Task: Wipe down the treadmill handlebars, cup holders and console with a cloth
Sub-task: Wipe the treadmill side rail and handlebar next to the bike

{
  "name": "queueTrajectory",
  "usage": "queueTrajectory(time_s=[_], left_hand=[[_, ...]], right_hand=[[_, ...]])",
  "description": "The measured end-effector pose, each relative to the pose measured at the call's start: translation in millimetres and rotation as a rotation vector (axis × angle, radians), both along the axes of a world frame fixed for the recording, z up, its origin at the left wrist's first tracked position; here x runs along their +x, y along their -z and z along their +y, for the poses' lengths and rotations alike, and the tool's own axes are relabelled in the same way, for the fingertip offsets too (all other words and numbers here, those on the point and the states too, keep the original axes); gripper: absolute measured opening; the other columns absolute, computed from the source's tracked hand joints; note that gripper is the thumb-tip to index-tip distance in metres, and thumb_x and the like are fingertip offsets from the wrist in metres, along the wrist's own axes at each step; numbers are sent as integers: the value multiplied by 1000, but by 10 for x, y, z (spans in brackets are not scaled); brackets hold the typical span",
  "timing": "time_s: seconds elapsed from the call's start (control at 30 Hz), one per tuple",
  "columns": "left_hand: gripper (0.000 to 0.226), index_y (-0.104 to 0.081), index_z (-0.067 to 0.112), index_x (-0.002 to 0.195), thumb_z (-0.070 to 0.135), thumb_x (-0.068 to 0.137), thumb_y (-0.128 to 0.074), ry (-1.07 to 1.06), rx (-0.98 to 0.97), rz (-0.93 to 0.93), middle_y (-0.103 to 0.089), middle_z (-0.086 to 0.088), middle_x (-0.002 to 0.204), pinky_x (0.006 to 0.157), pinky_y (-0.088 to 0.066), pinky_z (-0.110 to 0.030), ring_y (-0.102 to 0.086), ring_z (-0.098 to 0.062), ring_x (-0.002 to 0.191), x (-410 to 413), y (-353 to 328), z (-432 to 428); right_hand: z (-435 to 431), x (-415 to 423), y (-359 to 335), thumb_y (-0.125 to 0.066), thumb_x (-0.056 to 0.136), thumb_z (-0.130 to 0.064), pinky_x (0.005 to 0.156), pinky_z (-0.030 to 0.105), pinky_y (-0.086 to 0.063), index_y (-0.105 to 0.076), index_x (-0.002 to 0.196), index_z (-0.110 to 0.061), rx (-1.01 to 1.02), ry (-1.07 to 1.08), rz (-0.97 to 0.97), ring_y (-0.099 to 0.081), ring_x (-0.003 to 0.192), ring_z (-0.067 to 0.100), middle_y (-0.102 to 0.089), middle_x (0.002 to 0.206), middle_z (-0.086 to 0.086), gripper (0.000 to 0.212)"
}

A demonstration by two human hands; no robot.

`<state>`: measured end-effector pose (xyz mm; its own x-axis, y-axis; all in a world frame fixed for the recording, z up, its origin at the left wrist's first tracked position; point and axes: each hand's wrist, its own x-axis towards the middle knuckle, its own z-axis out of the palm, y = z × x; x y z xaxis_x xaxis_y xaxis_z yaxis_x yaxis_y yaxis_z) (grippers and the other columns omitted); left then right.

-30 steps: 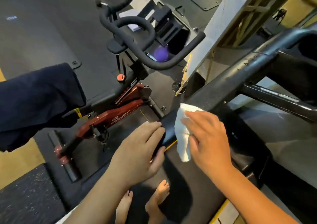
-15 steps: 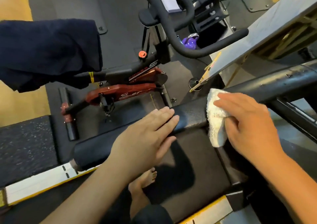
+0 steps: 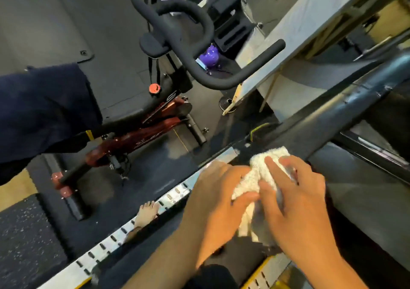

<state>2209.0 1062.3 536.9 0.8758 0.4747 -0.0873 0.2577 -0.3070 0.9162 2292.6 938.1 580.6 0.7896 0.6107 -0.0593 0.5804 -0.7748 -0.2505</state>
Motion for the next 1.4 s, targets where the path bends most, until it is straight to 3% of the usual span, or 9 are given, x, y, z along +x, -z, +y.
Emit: queueTrajectory(time_s=[0.07, 0.13, 0.37, 0.47, 0.6, 0.83, 1.03, 1.23, 1.4], left_hand=[[31, -61, 36, 117, 36, 86, -65, 19, -29, 13, -54, 29, 101, 87, -37, -7, -53, 0, 99, 54, 45, 273], [33, -60, 37, 119, 27, 89, -68, 120, -63, 62, -62, 19, 107, 88, -45, -18, -57, -2, 98, 126, 34, 522], [27, -55, 27, 98, 27, 76, -70, 260, 228, 15, -52, 10, 100, 78, -46, -33, -47, -14, 94, 23, -96, 655], [35, -59, 22, 117, 34, 84, -53, 397, 205, -44, -58, 5, 114, 88, -47, -30, -56, -14, 102, -185, -186, 400], [50, -30, 28, 150, 34, 101, -27, 455, -56, 253, -46, 2, 146, 105, -38, -30, -46, -15, 129, 121, -115, 565], [48, -54, 57, 116, 62, 77, -26, 472, -677, 508, -68, 1, 113, 96, -49, -53, -64, -25, 106, 776, 360, 707], [56, -31, 65, 136, 62, 80, -36, 543, -635, 489, -55, 14, 137, 107, -39, -51, -51, -17, 128, 617, 462, 690], [38, -66, 29, 111, 48, 90, -39, 405, -861, 516, -70, -13, 108, 100, -44, -60, -65, -34, 105, 1135, 468, 621], [28, -74, 43, 89, 49, 96, -48, 298, -923, 573, -75, 2, 95, 95, -52, -44, -69, -19, 97, 984, 659, 537]], right_hand=[[51, -245, -2, -34, 86, -66, 88, 22, -38, -54, 136, -23, 62, 143, 111, -46, 103, 8, -34, 127, -8, 70], [128, -349, -42, -35, 86, -68, 72, 16, -41, -54, 136, -22, 62, 214, 140, -51, 91, 4, -33, 115, -12, 71], [323, -406, -118, -31, 92, -66, 69, 8, -38, -55, 136, -25, 10, 295, 139, -50, 95, -2, -35, 113, -17, 65], [396, -322, -104, -41, 95, -52, 72, 3, -38, -57, 135, -21, 6, 310, 104, -49, 95, -6, -35, 110, -15, 53], [473, -298, -137, -38, 99, -46, 83, 15, -43, -58, 133, -22, -6, 285, 110, -48, 102, -2, -45, 117, -11, 47], [651, -54, -50, -38, 96, -49, 113, 59, -22, -61, 130, -27, -320, 188, -41, -32, 143, 24, -49, 145, -5, 47], [504, -301, 27, -43, 90, -41, 113, 67, -16, -63, 128, -23, -227, 247, -104, -31, 144, 21, -47, 147, -4, 46], [709, -57, 109, -39, 92, -38, 113, 68, -10, -59, 132, -15, -299, 273, -102, -25, 146, 26, -44, 149, 5, 51], [730, -182, 65, -43, 86, -45, 109, 69, -19, -58, 133, -13, -397, 237, -92, -31, 143, 25, -44, 149, 7, 59]])
